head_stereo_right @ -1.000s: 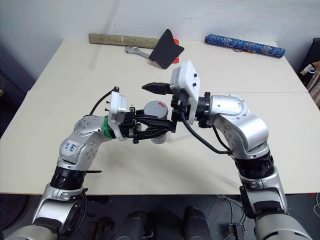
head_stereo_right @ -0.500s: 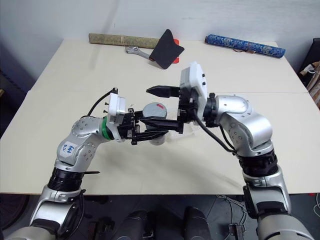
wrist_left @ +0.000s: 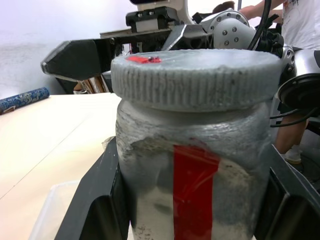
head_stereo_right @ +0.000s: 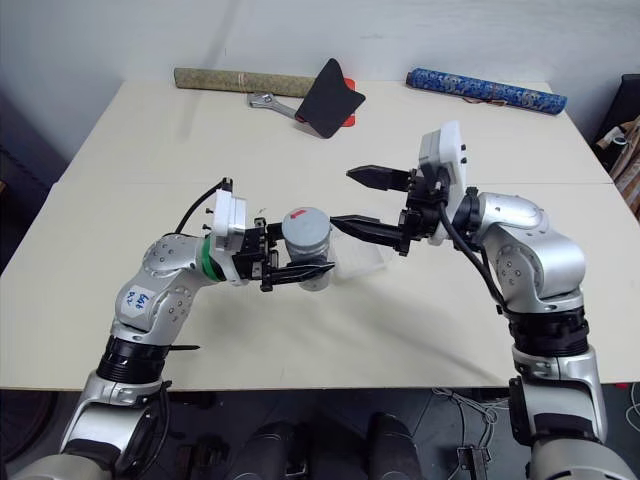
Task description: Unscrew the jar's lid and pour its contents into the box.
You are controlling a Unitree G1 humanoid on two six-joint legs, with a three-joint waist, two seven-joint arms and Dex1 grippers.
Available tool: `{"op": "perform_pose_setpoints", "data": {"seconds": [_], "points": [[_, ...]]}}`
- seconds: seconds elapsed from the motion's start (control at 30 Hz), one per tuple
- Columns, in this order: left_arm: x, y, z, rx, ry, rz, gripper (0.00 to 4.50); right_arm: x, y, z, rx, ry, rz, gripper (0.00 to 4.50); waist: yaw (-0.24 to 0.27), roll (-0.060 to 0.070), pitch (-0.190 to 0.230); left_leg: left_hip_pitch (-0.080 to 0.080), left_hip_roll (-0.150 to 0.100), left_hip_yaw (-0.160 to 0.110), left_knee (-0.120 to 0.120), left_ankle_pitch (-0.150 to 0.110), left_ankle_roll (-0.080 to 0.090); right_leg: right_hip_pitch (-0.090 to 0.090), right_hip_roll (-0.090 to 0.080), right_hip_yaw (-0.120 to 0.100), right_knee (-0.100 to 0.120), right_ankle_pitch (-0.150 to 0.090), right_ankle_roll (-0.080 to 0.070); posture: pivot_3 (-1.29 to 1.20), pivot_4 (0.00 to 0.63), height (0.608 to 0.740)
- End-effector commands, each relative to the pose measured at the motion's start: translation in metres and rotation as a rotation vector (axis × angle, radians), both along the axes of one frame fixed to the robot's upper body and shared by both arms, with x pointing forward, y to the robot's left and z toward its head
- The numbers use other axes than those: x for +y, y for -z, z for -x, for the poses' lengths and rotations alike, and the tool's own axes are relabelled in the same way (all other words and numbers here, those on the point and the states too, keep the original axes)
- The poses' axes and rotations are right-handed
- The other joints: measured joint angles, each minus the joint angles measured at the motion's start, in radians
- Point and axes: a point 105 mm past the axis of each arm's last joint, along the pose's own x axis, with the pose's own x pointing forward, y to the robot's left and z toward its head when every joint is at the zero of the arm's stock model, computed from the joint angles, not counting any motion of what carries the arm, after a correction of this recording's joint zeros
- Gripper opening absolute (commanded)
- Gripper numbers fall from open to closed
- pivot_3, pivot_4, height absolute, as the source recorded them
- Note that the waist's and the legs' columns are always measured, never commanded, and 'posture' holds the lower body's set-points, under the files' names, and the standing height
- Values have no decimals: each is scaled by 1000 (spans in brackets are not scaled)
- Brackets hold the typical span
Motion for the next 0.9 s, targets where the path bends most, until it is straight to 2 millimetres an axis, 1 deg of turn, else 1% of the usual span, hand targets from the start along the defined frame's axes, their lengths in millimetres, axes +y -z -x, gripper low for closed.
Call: {"op": "perform_pose_setpoints", "data": {"seconds": [0.03,0.1,0.2,0.23,0.3,0.4,0.5,0.63,0.77,0.9], "points": [[1,-9,1,-51,-10,19,2395,9,-24,25,-68,-109,-14,4461,0,0,0,0,0,0,0,0,0,0,0,0,0,0,0,0,150,740],[1,-9,0,-50,-13,19,2395,17,-27,32,-67,-146,-11,4461,0,0,0,0,0,0,0,0,0,0,0,0,0,0,0,0,150,740],[-2,-8,0,-45,-18,19,2395,42,-28,41,-97,-173,11,4461,-2,0,0,0,0,0,0,0,0,0,0,0,0,0,0,0,150,740],[-2,-8,0,-44,-19,19,2395,48,-27,42,-101,-173,23,4461,-2,0,0,1,0,0,0,0,0,0,0,1,1,0,0,0,150,740],[-3,-7,0,-42,-19,20,2395,59,-23,41,-123,-162,58,4461,-1,0,0,1,0,0,0,0,0,0,0,1,1,0,0,0,150,740],[-4,-7,1,-38,-14,25,2395,65,-19,36,-134,-138,75,4461,3,0,0,1,0,0,0,0,0,0,0,1,1,0,0,0,150,740],[-4,-7,2,-37,-11,27,2395,67,-18,29,-137,-119,78,4461,1,0,0,1,-1,0,0,0,0,0,-1,1,1,0,0,0,150,740],[-4,-7,1,-38,-12,25,2395,65,-18,23,-135,-107,74,4461,-1,0,0,1,0,0,0,0,0,0,0,0,1,0,0,0,150,740],[-3,-7,1,-38,-16,24,2395,58,-19,17,-127,-87,67,4461,-1,0,0,1,0,0,0,0,0,0,0,0,1,0,0,0,150,740],[-3,-6,1,-37,-17,22,2395,46,-15,9,-120,-61,79,4461,0,0,0,1,0,0,0,0,0,0,0,0,1,0,0,0,150,740]]}}
